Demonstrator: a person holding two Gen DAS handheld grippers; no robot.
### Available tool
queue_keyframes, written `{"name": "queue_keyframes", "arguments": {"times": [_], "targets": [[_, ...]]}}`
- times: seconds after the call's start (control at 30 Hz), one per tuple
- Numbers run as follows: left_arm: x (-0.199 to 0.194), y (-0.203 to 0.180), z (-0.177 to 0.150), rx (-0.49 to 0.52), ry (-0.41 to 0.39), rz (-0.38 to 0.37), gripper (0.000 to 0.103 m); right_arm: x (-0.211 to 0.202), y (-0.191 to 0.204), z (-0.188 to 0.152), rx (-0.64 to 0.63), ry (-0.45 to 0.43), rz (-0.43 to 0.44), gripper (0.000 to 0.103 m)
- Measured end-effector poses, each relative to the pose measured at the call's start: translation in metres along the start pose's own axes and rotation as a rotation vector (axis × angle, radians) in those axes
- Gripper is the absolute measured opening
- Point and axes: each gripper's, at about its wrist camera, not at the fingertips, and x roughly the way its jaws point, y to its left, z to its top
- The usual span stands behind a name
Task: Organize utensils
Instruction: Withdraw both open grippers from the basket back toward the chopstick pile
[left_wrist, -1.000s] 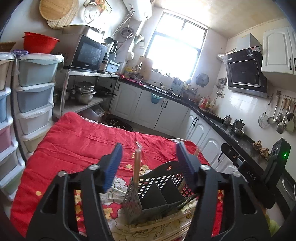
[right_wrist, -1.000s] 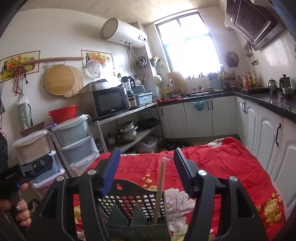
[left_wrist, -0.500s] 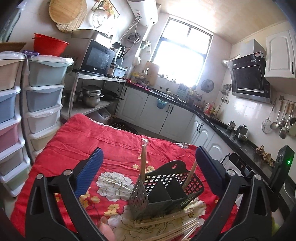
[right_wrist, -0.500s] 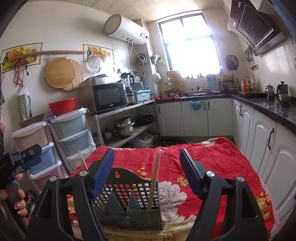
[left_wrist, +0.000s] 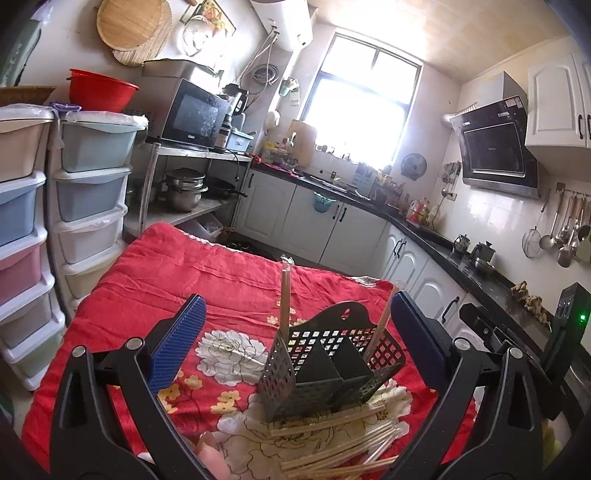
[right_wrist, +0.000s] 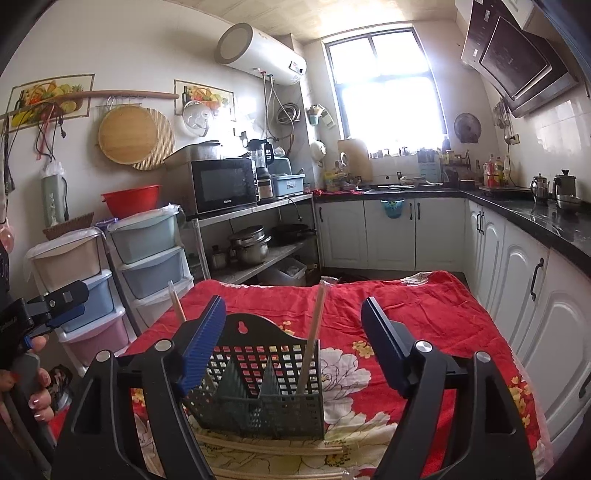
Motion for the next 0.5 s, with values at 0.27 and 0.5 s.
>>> {"name": "queue_keyframes", "arguments": {"times": [0.27,0.5], "targets": [[-0.006,-0.003,-0.012,0.001,0.012,-0.004,0.092,-0.009,0.001,-0.007,0.003,0.025,-0.004,0.074],[-0.008,0.0,-0.028,-0.011,0.048,-0.004,0.092,-0.012,0.001,-0.017,-0.004,0.059,-0.004,0.074]]}}
